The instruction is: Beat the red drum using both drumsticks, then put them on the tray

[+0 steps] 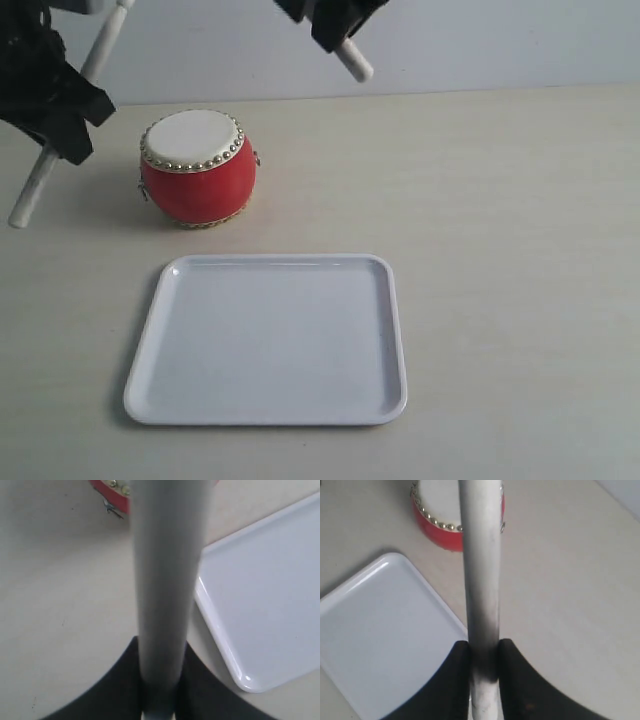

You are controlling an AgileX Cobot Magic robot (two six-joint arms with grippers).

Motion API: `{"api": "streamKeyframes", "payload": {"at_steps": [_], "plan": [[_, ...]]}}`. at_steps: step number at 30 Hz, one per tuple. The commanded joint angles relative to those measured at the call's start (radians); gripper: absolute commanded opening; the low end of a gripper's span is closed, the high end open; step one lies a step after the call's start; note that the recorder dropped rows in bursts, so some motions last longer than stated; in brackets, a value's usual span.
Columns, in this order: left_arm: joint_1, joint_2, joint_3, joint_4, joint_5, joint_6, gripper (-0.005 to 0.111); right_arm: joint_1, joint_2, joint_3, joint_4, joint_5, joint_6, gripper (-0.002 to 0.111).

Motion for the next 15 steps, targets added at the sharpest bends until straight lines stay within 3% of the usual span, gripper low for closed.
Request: {"api": "streamKeyframes", "payload": {"at_steps": [1,8,15], "plan": [[0.001,-0.068,-0.004,0.012,-0.001,-0.004,0.000,0.000,0.137,-0.004,0.007,-0.006,-0.007,0.000],[0.001,-0.090,-0.004,0.012,-0.001,-0.004,0.000,0.000,0.387,-0.004,0.072,-0.006,-0.054,0.000],[0.001,-0.082,-0.004,0.012,-0.001,-0.004,0.000,0.000,0.362,-0.053,-0.001,-0.006,-0.006,0.000]]}}
